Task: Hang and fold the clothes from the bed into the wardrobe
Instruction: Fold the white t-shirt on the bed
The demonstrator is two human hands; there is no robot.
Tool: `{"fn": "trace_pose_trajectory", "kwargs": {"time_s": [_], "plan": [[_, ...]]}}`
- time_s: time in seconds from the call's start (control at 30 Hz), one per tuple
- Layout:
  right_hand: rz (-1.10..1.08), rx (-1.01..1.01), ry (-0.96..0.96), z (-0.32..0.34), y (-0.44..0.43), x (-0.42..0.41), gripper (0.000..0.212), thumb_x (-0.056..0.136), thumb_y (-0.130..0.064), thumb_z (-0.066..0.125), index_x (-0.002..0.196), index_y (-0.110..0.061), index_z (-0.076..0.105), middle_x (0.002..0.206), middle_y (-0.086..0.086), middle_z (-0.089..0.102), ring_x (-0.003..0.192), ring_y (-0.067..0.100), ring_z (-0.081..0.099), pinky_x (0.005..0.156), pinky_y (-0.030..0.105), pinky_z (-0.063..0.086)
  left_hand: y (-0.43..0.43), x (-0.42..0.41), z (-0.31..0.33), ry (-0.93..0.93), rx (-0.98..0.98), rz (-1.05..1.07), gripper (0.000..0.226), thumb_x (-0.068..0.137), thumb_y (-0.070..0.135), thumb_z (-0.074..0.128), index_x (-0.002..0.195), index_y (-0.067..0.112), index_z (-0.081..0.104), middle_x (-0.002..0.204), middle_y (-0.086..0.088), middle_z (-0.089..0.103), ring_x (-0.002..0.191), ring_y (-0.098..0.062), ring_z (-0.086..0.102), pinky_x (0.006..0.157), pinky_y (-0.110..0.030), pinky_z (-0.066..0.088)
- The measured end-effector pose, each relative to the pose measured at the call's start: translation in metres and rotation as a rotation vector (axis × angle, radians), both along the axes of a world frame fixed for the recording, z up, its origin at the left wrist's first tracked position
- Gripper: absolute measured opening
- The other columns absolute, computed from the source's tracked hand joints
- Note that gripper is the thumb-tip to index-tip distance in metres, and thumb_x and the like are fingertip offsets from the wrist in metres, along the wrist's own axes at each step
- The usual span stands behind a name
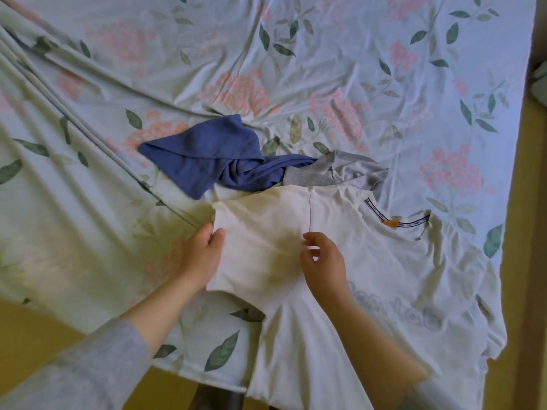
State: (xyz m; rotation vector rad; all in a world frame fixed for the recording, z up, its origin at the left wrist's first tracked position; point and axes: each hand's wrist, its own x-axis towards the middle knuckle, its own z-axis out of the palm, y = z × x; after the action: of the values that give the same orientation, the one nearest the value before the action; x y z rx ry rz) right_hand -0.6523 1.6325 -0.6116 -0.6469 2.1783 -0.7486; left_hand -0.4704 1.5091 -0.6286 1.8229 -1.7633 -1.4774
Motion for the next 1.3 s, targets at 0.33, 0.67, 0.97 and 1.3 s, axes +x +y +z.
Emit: {"fn": "trace_pose_trajectory", "kwargs": {"time_s": [0.33,0.67,0.97,1.3], "plan": [[-0.217,0.130,-0.354,0.008,0.005,0.022,0.043,0.096,-0.018,0.050,0.139,-0.016,0.048,0.126,0.002,0.056,0.108,0.021,0.061,0.099,0.042,0.050,0.042,0.025,0.009,0.138,0.004,-0.016,0.031,0.101,0.020,0.046,0.129,0.029,0.055,0.119,0.018,0.062,0.108,0.000,0.058,0.084,-0.017,0.043],[-0.390,0.108,-0.614,0.008,0.016,0.036,0.014,0.095,-0.006,0.049,0.106,-0.003,0.057,0.116,0.026,0.058,0.112,0.040,0.058,0.105,0.054,0.043,0.050,-0.003,0.036,0.240,-0.285,-0.275,0.050,0.101,0.025,0.043,0.146,0.040,0.030,0.087,0.011,0.060,0.071,-0.002,0.049,0.071,-0.020,0.045],[-0.842,-0.138,-1.100,0.021,0.081,-0.035,0.029,0.100,-0.017,0.049,0.127,-0.009,0.056,0.125,0.017,0.063,0.117,0.032,0.060,0.098,0.047,0.048,0.098,-0.062,0.060,0.223,-0.523,-0.732,0.055,0.097,0.025,0.045,0.147,0.028,0.023,0.067,-0.001,0.066,0.057,-0.017,0.059,0.056,-0.030,0.048],[-0.761,0.001,-0.838,-0.004,0.137,-0.084,0.010,0.099,-0.021,0.054,0.102,-0.013,0.059,0.098,0.010,0.065,0.090,0.023,0.063,0.089,0.039,0.048,0.129,-0.071,0.010,-0.018,-0.417,-0.561,0.021,0.094,0.019,0.056,0.113,0.017,0.064,0.082,0.000,0.068,0.074,-0.024,0.064,0.065,-0.034,0.050]]}}
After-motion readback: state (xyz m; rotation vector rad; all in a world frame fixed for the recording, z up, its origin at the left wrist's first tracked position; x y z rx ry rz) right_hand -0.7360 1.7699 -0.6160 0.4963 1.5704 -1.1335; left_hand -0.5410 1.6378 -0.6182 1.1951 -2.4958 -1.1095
